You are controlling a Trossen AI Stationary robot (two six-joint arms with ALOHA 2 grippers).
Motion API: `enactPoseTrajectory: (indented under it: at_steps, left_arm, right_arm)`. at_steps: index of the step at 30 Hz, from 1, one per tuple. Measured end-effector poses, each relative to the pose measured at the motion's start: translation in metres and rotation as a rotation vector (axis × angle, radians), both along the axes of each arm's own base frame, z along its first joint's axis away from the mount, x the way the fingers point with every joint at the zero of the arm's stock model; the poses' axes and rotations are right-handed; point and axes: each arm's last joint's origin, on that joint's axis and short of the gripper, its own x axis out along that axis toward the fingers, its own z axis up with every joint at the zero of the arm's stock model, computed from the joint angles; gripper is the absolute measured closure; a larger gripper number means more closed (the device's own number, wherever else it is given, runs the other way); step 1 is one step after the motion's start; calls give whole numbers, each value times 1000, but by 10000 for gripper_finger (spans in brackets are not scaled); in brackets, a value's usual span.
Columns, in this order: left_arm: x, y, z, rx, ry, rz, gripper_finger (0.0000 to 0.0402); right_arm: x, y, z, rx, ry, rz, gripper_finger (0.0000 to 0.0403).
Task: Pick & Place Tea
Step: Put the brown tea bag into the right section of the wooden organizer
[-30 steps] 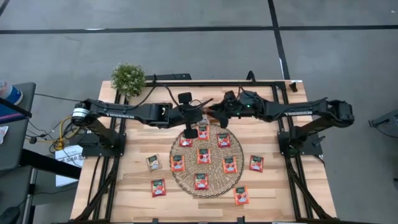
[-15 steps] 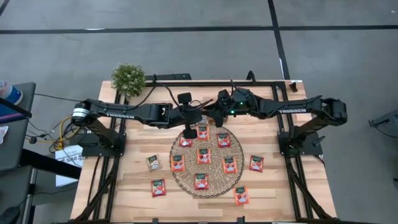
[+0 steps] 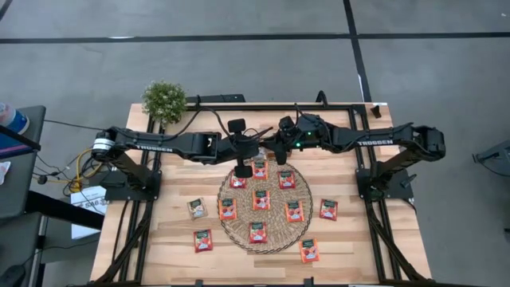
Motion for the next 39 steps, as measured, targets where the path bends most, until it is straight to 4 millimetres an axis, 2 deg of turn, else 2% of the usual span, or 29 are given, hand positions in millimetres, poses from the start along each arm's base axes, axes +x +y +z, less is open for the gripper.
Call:
enactPoseTrajectory:
  at_steps: [2, 24, 28, 34, 39]
  left_arm:
    - [0, 0, 0, -1, -1, 0, 401]
    - [0, 1, 0, 0, -10, 22, 399]
    - [-1, 0, -1, -5, -3, 27, 375]
    - [-4, 1, -3, 0, 30, 61, 309]
    - [-15, 4, -11, 50, 147, 160, 265]
  right_arm:
    - [0, 0, 0, -1, 1, 0, 398]
    - [-5, -14, -4, 11, 47, -54, 403]
    - [-6, -19, -6, 3, 63, -104, 403]
    - [-7, -21, -6, 6, 65, -105, 403]
    - [-14, -26, -17, -1, 184, -113, 403]
